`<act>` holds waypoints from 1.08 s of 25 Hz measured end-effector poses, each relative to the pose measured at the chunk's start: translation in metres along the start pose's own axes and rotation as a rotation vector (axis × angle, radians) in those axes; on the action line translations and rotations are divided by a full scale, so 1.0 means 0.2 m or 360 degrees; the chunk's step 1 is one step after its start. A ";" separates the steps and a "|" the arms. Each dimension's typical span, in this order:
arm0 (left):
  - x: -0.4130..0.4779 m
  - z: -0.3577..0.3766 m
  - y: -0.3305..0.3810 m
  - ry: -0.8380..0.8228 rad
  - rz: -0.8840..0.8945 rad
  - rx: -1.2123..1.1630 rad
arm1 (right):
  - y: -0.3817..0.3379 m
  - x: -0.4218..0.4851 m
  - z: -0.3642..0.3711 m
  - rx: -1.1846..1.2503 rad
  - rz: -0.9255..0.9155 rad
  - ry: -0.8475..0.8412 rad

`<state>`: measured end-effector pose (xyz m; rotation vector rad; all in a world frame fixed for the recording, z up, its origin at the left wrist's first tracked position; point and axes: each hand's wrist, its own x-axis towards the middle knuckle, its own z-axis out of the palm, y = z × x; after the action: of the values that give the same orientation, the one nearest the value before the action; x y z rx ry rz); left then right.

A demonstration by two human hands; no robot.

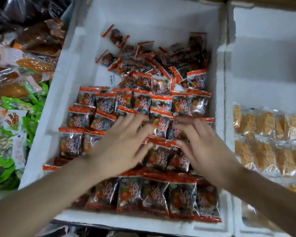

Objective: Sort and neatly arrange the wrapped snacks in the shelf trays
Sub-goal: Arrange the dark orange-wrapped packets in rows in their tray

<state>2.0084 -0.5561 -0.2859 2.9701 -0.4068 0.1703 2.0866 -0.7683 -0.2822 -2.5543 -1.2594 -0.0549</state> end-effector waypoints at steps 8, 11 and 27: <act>0.50 0.04 -0.48 -0.0130 -0.1019 -0.0278 | 0.14 0.78 0.13 0.0201 0.0420 -0.0294; 0.55 0.10 -0.54 -0.0154 -0.1233 -0.0450 | 0.16 0.87 0.13 -0.0008 0.0470 -0.0375; 0.61 0.15 -0.63 -0.0217 -0.1616 -0.0914 | 0.15 0.86 0.02 0.0007 0.0427 0.0199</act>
<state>2.1621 -0.4719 -0.3145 2.2635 0.8843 -0.2237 2.2151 -0.6520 -0.2660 -2.6458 -0.8639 -0.1516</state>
